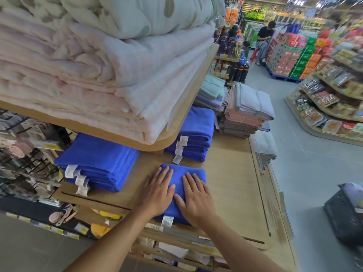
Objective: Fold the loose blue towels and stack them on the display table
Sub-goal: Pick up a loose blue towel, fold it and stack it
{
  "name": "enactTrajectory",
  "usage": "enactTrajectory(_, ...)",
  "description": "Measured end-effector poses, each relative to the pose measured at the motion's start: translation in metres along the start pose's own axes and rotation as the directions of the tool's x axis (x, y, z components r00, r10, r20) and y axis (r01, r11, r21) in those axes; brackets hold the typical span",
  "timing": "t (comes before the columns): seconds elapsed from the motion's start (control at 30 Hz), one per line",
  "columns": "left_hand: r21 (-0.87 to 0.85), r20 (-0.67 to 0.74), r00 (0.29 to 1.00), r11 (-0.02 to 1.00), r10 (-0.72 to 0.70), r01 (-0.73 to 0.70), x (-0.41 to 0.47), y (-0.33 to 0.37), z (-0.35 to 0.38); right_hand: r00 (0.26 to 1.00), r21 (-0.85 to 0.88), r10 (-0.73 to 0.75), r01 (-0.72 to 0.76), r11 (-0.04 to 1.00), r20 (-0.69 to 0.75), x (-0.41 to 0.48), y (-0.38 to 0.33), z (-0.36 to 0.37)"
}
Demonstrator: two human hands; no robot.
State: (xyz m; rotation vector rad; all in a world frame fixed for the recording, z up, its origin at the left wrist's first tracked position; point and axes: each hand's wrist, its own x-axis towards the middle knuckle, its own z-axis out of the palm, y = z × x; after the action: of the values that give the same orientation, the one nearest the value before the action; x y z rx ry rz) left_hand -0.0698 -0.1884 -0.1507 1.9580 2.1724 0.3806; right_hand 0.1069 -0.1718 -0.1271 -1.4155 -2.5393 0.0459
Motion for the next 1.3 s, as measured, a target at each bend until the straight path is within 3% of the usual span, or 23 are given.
enactTrajectory(0.07, 0.0, -0.031, 1.0, 1.0, 0.002, -0.002, -0.001, 0.0, 0.001, 0.996, 0.123, 0.077, -0.082, 0.989, 0.047, 0.003, 0.007, -0.004)
enactTrajectory(0.13, -0.025, -0.048, 0.999, 1.0, 0.003, -0.004, -0.001, 0.0, 0.002, 0.962, 0.284, 0.274, -0.256, 0.924, -0.024, 0.003, 0.016, -0.008)
enactTrajectory(0.17, -0.037, -0.055, 0.999, 0.999, -0.001, -0.001, -0.001, 0.0, 0.002, 0.913, 0.394, 0.408, -0.372, 0.84, -0.008, 0.003, 0.02, -0.011)
enactTrajectory(0.23, -0.038, -0.077, 0.997, 0.999, -0.004, 0.001, -0.002, 0.002, 0.002, 0.797, 0.58, 0.571, -0.563, 0.588, 0.195, 0.009, 0.022, -0.021)
enactTrajectory(0.33, -0.042, -0.099, 0.995, 0.999, 0.002, -0.006, -0.005, 0.001, 0.003, 0.678, 0.626, 0.558, -0.709, 0.324, 0.479, 0.025, 0.02, -0.03)
enactTrajectory(0.4, -0.09, -0.115, 0.993, 0.996, 0.015, -0.025, -0.005, 0.0, 0.003, 0.679, 0.654, 0.498, -0.71, 0.261, 0.539, 0.03, 0.02, -0.028)
enactTrajectory(0.47, -0.286, -0.149, 0.989, 0.957, 0.014, -0.057, -0.006, 0.001, 0.002, 0.72, 0.715, 0.461, -0.661, 0.229, 0.518, 0.028, 0.018, -0.029)
enactTrajectory(0.57, -0.646, -0.207, 0.97, 0.763, -0.13, -0.036, -0.008, 0.004, -0.007, 0.798, 0.817, 0.391, -0.551, 0.17, 0.457, 0.017, 0.018, -0.04)
enactTrajectory(0.67, -0.934, 0.031, 0.952, 0.329, -0.306, 0.136, -0.008, 0.017, -0.033, 0.857, 0.868, 0.308, -0.473, 0.151, 0.414, 0.01, 0.029, -0.065)
enactTrajectory(0.73, -0.963, 0.21, 0.952, 0.121, -0.223, 0.241, -0.005, 0.026, -0.045, 0.87, 0.885, 0.296, -0.445, 0.133, 0.393, 0.01, 0.042, -0.084)
enactTrajectory(0.77, -0.946, 0.301, 0.941, 0.077, -0.156, 0.315, -0.004, 0.031, -0.049, 0.874, 0.892, 0.298, -0.434, 0.128, 0.383, 0.01, 0.05, -0.093)
enactTrajectory(0.83, -0.922, 0.367, 0.928, 0.103, -0.07, 0.373, 0.001, 0.044, -0.06, 0.88, 0.905, 0.307, -0.41, 0.109, 0.362, 0.017, 0.067, -0.11)
enactTrajectory(0.97, -0.962, 0.221, 0.974, 0.157, -0.045, 0.225, 0.035, 0.077, -0.095, 0.866, 0.913, 0.297, -0.404, -0.059, 0.402, 0.051, 0.1, -0.141)
enactTrajectory(1.03, -0.96, 0.121, 0.986, 0.24, -0.117, 0.146, 0.065, 0.092, -0.117, 0.86, 0.895, 0.248, -0.418, -0.158, 0.445, 0.082, 0.113, -0.156)
enactTrajectory(1.1, -0.918, 0.004, 0.976, 0.387, -0.216, 0.09, 0.098, 0.102, -0.142, 0.84, 0.871, 0.246, -0.436, -0.225, 0.484, 0.12, 0.123, -0.167)
enactTrajectory(1.2, -0.814, -0.121, 0.925, 0.569, -0.36, 0.115, 0.14, 0.11, -0.169, 0.844, 0.895, 0.297, -0.424, -0.139, 0.446, 0.178, 0.128, -0.174)
enactTrajectory(1.3, -0.678, -0.079, 0.926, 0.701, -0.369, 0.222, 0.18, 0.105, -0.173, 0.867, 0.908, 0.28, -0.418, -0.039, 0.411, 0.227, 0.128, -0.16)
